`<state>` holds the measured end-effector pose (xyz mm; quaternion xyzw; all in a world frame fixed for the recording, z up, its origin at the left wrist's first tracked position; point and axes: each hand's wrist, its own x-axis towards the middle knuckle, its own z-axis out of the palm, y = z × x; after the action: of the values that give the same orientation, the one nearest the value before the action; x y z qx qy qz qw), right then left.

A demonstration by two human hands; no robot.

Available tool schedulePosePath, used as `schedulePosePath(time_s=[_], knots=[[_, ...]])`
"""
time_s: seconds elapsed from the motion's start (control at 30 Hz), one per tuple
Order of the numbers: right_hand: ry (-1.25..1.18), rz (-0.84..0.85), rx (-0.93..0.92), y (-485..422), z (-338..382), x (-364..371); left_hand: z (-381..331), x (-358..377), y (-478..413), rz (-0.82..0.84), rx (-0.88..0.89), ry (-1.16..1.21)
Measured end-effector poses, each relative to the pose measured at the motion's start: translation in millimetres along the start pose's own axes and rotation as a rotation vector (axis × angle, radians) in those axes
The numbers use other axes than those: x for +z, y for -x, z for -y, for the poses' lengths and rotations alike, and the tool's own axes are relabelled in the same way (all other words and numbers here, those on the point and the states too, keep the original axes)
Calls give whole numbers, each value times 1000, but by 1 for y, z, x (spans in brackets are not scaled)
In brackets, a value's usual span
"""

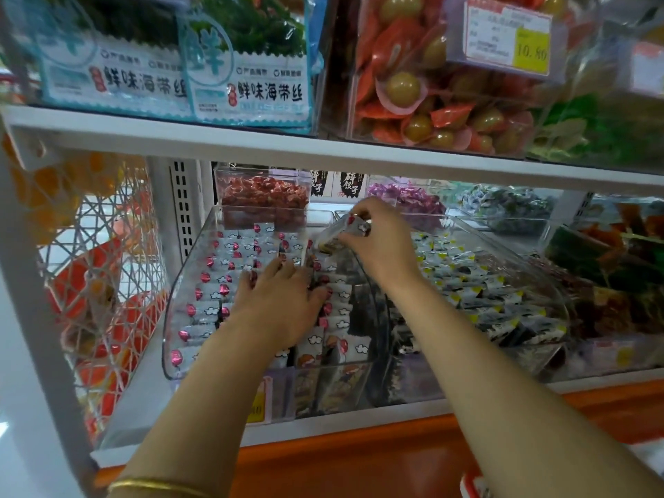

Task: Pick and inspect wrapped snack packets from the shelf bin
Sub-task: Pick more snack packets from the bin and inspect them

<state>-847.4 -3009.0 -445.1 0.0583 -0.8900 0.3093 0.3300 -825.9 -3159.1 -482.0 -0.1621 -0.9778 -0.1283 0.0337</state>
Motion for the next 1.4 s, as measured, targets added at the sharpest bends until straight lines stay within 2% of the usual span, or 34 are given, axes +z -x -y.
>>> schedulePosePath(time_s=[0.13,0.23,0.4,0.53,0.6,0.67,0.77,0.97,1.1,1.23,1.4], knots=[[329,270,-163,-25,0,15,1,2,0,5,-6,0],[520,482,-182,-38,1,24,2,-1,1,8,-1,36],[638,771,-161,-48,2,32,3,-1,1,-6,14,49],[702,854,-151,-52,0,34,3,-2,1,-16,19,90],[621,806,-137,-54,-1,32,4,-3,1,-25,19,103],[504,657,-112,-59,-4,31,4,-5,2,-30,14,104],[517,492,-119,-68,-7,36,4,-6,4,-40,11,106],[732,515,-99,-68,-4,58,9,-7,5,-59,8,135],[743,513,-90,-66,-2,56,11,-8,5,-87,5,133],[606,450,-89,-66,-2,48,10,-11,6,-116,3,126],[295,191,16,-57,0,25,11,-18,13,-185,8,150]])
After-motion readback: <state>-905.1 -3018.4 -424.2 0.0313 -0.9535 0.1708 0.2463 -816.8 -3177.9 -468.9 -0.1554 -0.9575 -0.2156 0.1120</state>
